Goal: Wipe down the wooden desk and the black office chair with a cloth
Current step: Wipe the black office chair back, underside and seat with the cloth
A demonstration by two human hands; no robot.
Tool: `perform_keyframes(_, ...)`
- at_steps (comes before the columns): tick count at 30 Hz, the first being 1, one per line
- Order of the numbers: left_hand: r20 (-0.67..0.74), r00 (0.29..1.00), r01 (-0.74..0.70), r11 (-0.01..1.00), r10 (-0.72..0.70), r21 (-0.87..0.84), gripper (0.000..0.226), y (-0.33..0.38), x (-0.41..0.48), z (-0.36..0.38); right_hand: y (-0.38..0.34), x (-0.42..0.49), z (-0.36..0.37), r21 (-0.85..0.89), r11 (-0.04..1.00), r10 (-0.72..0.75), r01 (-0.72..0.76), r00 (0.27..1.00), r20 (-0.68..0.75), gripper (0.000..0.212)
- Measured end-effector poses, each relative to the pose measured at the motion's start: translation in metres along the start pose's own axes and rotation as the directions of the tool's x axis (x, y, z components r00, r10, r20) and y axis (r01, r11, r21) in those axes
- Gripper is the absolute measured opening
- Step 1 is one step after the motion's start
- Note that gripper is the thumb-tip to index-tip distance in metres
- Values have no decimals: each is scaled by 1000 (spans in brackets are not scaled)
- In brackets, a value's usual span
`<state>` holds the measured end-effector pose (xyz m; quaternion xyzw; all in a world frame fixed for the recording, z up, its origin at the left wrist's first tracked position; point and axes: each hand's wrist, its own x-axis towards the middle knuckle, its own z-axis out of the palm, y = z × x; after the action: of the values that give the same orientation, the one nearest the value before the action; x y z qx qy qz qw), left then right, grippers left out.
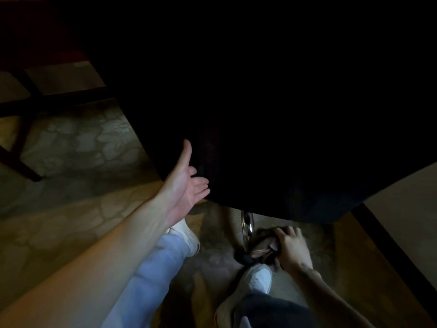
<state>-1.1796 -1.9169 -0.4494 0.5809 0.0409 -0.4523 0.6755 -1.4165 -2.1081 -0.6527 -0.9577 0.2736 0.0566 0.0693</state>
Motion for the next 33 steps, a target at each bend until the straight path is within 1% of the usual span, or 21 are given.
perform_keyframes(1, -10, 1000, -2, 1000, 2, -3, 136, 1, -1, 1, 6, -3, -1, 21, 1000, 17, -17, 1000, -11, 64)
perform_keyframes(3, -30, 1000, -7, 1000, 7, -17, 136, 3, -2, 2, 12, -12, -11, -2, 1000, -29, 29, 998, -63, 64)
perform_keyframes(6, -57, 998, -16, 1000, 16, -15, 122, 2, -4, 8, 5, -33, -45, 0, 983, -184, 186, 973, -140, 53)
perform_keyframes(8, -88, 996, -36, 999, 32, -34, 111, 0, -8, 12, -3, -48, -70, -39, 945, -325, 325, 916, -237, 52)
perform_keyframes(10, -117, 991, -79, 995, 71, -60, 103, -3, -13, 20, -11, -60, -96, -95, 909, -406, 407, 806, -431, 54)
perform_keyframes(11, -115, 989, -98, 993, 90, -62, 100, -7, -17, 27, -13, -67, -113, -121, 905, -405, 408, 740, -536, 55)
perform_keyframes(12, -103, 989, -109, 992, 102, -61, 97, -11, -20, 35, -17, -73, -132, -136, 908, -387, 397, 666, -638, 50)
perform_keyframes(14, -81, 993, -93, 995, 89, -46, 95, -21, -29, 54, -21, -85, -175, -153, 912, -343, 382, 503, -794, 34)
perform_keyframes(15, -74, 995, -73, 997, 70, -31, 93, -24, -34, 63, -24, -91, -199, -158, 915, -315, 371, 415, -854, 40)
perform_keyframes(17, 10, 999, -49, 999, 49, 8, 93, -27, -45, 77, -26, -99, -246, -178, 923, -267, 341, 236, -934, 50)
perform_keyframes(18, 44, 998, -53, 998, 52, 22, 95, -27, -48, 81, -26, -100, -265, -191, 930, -249, 314, 155, -956, 48)
perform_keyframes(19, 54, 997, -59, 998, 58, 20, 98, -26, -50, 82, -24, -98, -282, -195, 942, -228, 273, 95, -969, 46)
perform_keyframes(20, 50, 997, -66, 998, 66, -3, 100, -24, -51, 82, -21, -94, -295, -194, 954, -211, 229, 54, -976, 47)
perform_keyframes(21, 33, 997, -76, 997, 77, -30, 101, -21, -53, 82, -18, -88, -305, -202, 960, -213, 193, 36, -976, 47)
perform_keyframes(22, 12, 996, -92, 994, 93, -57, 98, -17, -53, 84, -15, -79, -310, -204, 964, -215, 171, 50, -975, 44)
perform_keyframes(24, 5, 992, -123, 988, 124, -92, 93, -12, -54, 87, -11, -62, -298, -201, 967, -223, 156, 139, -965, 41)
perform_keyframes(27, 92, 986, -127, 985, 137, -114, 93, -8, -51, 93, -8, -43, -245, -172, 973, -211, 152, 298, -931, 62)
perform_keyframes(28, 105, 985, -128, 985, 140, -112, 93, -8, -49, 94, -5, -38, -225, -163, 975, -206, 152, 337, -919, 61)
perform_keyframes(30, 94, 988, -110, 989, 119, -95, 95, -6, -45, 92, 2, -28, -185, -170, 977, -208, 127, 411, -888, 43)
perform_keyframes(31, 91, 991, -94, 992, 102, -82, 98, -5, -43, 92, 5, -24, -165, -170, 979, -201, 109, 438, -876, 40)
perform_keyframes(33, 90, 992, -83, 994, 89, -77, 101, -5, -37, 92, 10, -22, -125, -200, 974, -224, 103, 512, -829, 44)
